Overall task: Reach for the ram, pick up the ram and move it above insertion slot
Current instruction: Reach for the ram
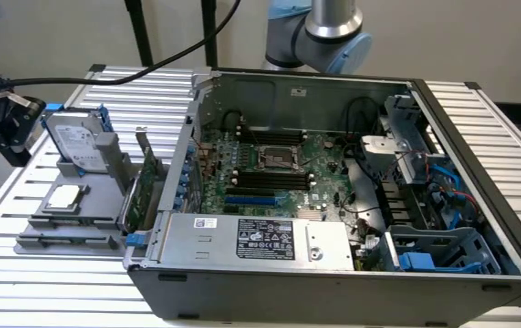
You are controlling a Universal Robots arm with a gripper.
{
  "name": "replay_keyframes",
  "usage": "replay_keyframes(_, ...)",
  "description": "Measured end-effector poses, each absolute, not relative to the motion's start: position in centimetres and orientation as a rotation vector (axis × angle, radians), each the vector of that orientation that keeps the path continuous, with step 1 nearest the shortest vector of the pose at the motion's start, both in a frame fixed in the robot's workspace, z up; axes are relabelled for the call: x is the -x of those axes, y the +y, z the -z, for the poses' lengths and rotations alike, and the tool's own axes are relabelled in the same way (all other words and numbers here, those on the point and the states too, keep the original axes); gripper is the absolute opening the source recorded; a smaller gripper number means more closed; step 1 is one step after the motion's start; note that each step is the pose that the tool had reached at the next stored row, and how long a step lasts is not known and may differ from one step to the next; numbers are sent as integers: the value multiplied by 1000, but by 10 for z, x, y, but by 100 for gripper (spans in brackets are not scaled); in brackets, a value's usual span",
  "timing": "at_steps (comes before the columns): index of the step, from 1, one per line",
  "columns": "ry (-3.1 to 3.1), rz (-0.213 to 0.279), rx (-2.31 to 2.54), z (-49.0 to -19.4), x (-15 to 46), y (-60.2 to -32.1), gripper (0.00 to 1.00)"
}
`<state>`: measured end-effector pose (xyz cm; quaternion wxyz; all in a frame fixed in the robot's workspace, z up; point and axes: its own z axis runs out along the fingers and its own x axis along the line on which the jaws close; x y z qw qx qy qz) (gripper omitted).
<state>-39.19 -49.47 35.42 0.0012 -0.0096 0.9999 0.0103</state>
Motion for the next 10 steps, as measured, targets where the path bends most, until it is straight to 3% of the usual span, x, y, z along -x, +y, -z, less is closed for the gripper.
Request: replay_keyframes(10,3136,-30,30,-352,392,-495,11)
